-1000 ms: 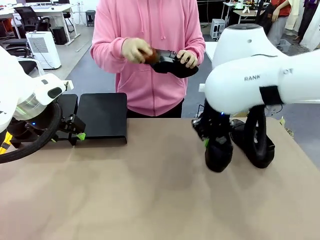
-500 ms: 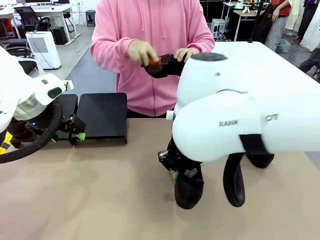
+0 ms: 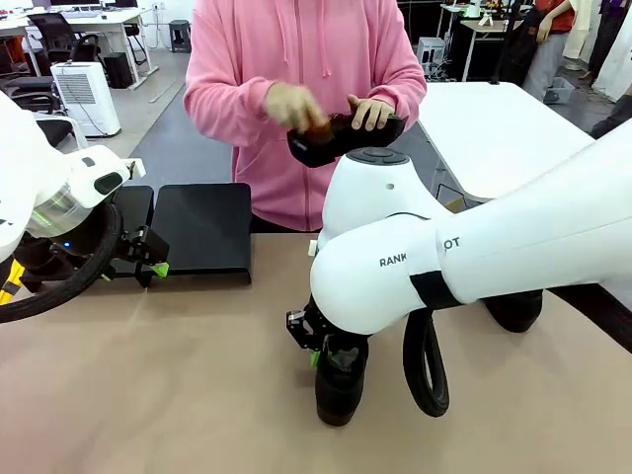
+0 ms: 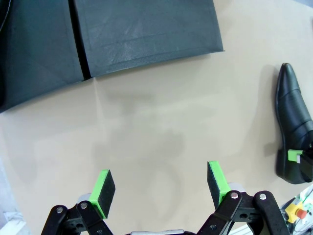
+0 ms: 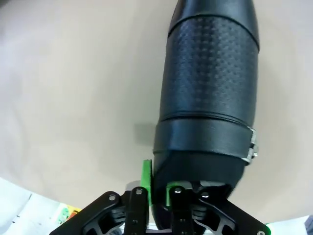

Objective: Organize the shoes by placing them on the stand.
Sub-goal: Pick up one Shoe and place it in the middle of the table.

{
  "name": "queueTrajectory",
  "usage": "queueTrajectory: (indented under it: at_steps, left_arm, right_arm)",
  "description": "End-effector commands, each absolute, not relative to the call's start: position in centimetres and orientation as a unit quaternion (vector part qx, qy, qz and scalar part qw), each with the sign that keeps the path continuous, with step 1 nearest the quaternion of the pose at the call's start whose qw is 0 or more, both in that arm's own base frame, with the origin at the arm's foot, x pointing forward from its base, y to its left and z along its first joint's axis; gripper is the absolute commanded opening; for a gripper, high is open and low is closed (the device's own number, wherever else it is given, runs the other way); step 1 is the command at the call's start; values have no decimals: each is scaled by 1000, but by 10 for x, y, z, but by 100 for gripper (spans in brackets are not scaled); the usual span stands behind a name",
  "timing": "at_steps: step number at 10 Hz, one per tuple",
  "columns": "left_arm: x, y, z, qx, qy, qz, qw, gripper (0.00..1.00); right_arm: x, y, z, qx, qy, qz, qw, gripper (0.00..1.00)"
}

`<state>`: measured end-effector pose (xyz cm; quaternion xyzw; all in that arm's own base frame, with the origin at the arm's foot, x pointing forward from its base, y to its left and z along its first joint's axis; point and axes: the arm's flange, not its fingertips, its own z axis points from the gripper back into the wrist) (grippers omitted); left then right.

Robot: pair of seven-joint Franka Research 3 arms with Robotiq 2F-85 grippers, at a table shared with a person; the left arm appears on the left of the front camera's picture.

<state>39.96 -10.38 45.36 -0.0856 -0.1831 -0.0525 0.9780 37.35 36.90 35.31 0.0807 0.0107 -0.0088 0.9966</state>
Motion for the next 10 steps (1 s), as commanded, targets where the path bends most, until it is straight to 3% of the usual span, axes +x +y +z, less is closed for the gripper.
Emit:
queueTrajectory:
  at_steps: [1,3,4,8,10]
  left_arm:
    - [399,-103,453,-94,-183,-48,977,97]
    - [399,-103,453,-94,-183,-48,977,97]
    - [399,-103,453,-94,-183,-48,977,97]
    - [399,-103,453,-94,-183,-48,977,97]
    - [399,-103,453,-94,-183,-48,977,97]
  right_arm:
    - [371,366,370,84,0,-35,996,56]
    - [367,358,380,85,6,-33,996,90]
    - [364,354,386,85,6,-30,996,100]
    - [351,317,425,126,16,-24,992,100]
    - [362,350,408,102,5,-31,994,100]
